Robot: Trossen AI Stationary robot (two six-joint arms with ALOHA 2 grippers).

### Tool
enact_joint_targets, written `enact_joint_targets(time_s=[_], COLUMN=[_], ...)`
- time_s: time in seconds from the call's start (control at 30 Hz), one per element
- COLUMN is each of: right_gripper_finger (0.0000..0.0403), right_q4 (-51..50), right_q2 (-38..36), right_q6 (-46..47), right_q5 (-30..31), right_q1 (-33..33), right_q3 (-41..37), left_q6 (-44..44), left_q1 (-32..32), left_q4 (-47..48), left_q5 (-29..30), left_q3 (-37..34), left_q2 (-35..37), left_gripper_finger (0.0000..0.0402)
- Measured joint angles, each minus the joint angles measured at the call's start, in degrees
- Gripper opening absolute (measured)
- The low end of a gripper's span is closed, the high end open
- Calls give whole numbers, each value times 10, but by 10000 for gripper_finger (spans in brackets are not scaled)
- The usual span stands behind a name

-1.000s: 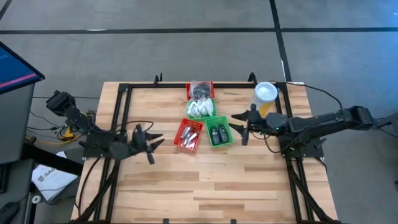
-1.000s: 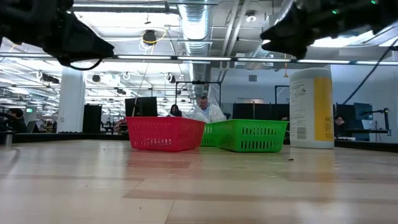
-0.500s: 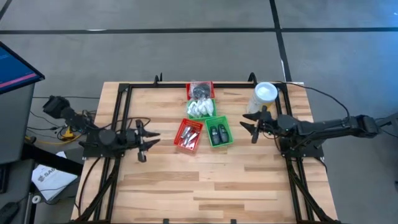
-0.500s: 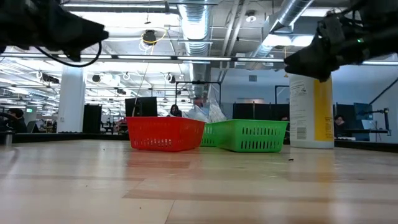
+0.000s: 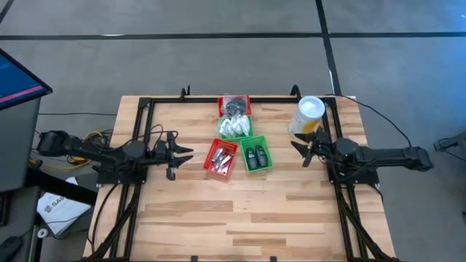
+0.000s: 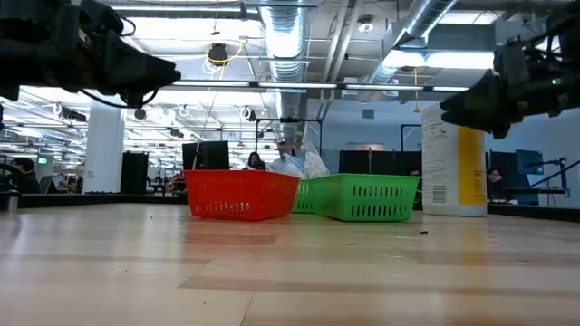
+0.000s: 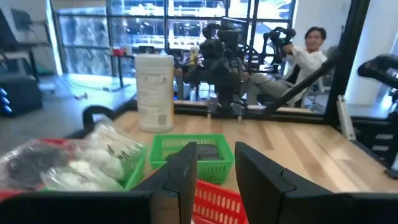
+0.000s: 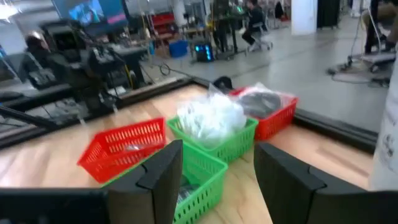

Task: Pick & Place Travel size toiletries
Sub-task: Return to Home Position

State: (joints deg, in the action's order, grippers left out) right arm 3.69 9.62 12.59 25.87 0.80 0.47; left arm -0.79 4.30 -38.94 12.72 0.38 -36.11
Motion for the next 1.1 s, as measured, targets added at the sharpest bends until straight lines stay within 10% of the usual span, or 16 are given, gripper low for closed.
enact_joint_targets(time_s=[0.93, 1.1], right_gripper_finger=[186, 186], right_q4=[0, 0], right_q2=[-18, -18], right_q6=[85, 85], right_q5=[-4, -4], right_q1=[0, 0], right_q3=[0, 0], left_q6=[16, 16], left_q1=[-46, -44], left_q4=[3, 4], left_q5=[-68, -67], left_q3=[0, 0], left_q2=[-14, 75], left_gripper_finger=[99, 99])
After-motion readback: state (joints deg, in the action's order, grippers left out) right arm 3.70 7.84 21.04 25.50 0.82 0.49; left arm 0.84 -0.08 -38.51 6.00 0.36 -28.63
